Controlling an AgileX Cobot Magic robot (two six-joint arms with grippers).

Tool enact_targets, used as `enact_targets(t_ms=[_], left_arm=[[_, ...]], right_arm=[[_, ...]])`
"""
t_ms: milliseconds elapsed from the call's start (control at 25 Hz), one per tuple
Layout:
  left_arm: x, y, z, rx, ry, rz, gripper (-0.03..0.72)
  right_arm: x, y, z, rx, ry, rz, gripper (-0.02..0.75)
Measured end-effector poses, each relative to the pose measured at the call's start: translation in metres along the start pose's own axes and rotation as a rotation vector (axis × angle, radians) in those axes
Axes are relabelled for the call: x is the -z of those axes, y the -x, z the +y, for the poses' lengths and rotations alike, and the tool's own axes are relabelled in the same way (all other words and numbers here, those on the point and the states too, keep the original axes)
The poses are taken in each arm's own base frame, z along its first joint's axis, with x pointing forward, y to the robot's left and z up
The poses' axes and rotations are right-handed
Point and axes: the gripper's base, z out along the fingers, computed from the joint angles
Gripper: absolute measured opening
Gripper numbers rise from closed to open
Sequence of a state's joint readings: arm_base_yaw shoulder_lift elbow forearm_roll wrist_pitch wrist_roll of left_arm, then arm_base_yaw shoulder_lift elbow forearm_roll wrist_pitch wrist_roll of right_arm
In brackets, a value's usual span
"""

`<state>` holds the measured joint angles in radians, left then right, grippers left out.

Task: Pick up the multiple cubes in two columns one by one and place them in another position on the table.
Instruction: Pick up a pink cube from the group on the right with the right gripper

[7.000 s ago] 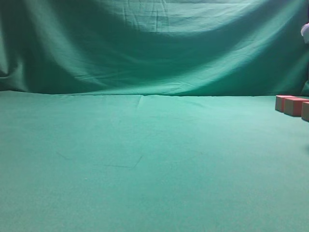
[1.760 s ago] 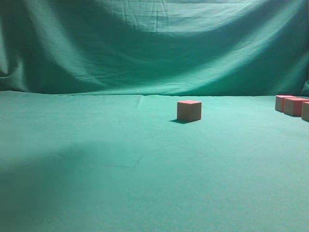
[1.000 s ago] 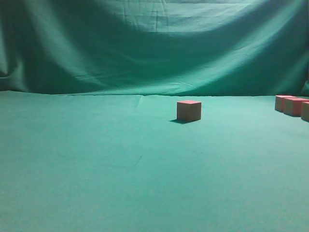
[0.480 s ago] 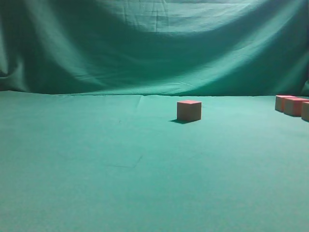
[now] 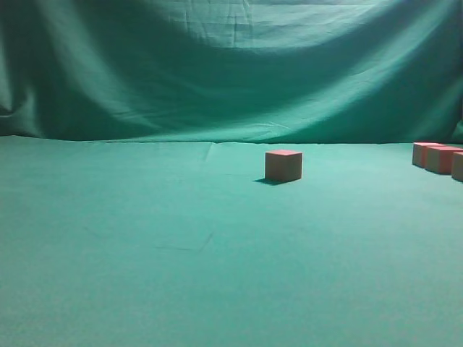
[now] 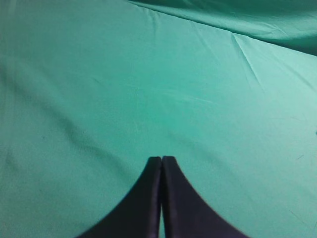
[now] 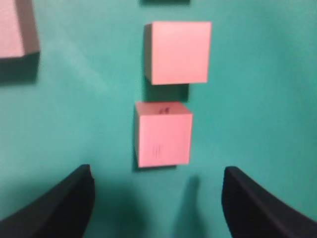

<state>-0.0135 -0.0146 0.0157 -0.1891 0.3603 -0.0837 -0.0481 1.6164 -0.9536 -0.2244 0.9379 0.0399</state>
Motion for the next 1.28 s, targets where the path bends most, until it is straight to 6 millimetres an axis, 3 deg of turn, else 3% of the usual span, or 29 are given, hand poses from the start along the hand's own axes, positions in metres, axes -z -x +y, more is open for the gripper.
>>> enact_targets(t_ms=[320,760,1000,1280], left_arm=[[0.000,0.000,0.000,0.000,0.000,0.000,0.000],[0.000,0.000,0.000,0.000,0.000,0.000,0.000],[0.000,0.000,0.000,0.000,0.000,0.000,0.000],[0.000,0.000,0.000,0.000,0.000,0.000,0.000]], right_arm=[[-0.027,0.006,-0.017,-0.128,0.063,0.016,0.528],[-0.041,0.013,-0.014,-0.122,0.088,-0.001,0.528],[-0.042,0.013,-0.014,-0.119,0.089,0.001,0.261],[-0.040,0.010,-0.013,-0.132,0.098,0.052,0.269]])
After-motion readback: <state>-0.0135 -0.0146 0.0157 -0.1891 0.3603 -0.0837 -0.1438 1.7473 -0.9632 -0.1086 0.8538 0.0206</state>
